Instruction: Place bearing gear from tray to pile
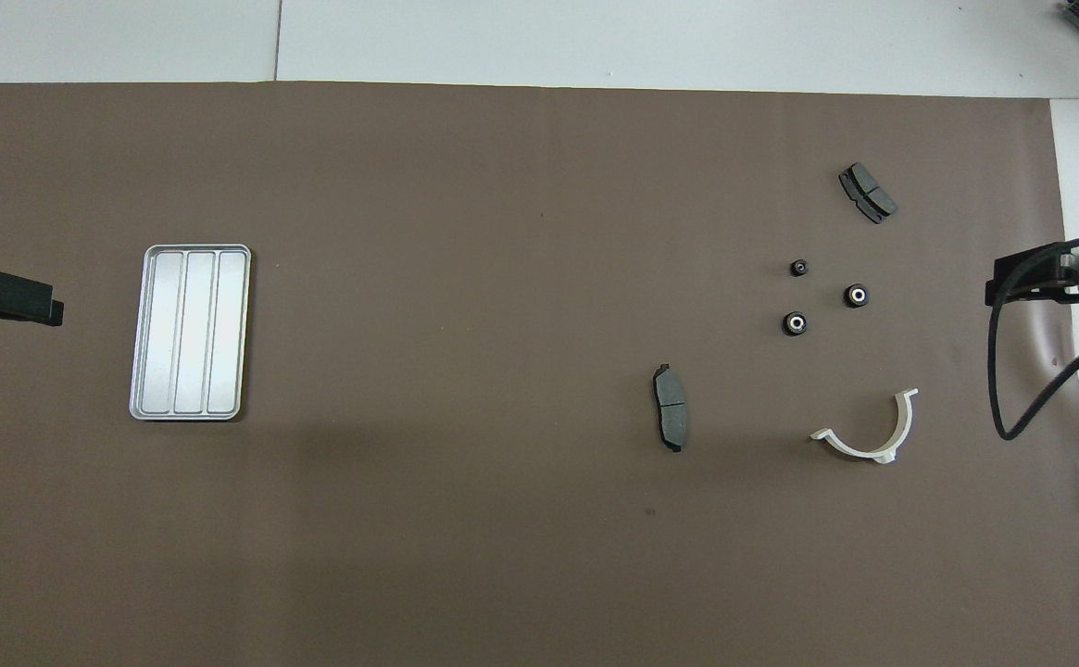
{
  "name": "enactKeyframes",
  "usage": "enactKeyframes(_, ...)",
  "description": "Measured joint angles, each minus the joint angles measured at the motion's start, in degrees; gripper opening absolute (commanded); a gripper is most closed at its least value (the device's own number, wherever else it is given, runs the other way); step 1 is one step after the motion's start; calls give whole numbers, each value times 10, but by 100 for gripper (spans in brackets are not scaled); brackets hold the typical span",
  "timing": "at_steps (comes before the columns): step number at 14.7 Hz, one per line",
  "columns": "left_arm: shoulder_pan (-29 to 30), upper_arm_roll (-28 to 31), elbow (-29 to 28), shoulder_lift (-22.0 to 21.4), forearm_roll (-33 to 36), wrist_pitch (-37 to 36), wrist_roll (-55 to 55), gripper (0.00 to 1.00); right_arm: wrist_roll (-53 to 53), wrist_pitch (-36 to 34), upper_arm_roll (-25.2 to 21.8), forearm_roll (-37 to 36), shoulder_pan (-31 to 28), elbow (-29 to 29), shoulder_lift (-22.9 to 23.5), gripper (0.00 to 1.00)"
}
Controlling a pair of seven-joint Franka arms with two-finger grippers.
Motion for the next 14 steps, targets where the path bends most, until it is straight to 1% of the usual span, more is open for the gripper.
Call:
enactKeyframes(2, 0, 0, 0, 0, 0, 0, 0, 100, 0, -4, 0, 0, 0, 0, -2, 100)
enactKeyframes(6, 0, 0, 0, 0, 0, 0, 0, 100, 0, -19, -1, 24, -1, -1, -2, 100)
enactKeyframes(14, 0, 0, 0, 0, 0, 0, 0, 100, -31, -22, -1, 11, 0, -3, -2, 100)
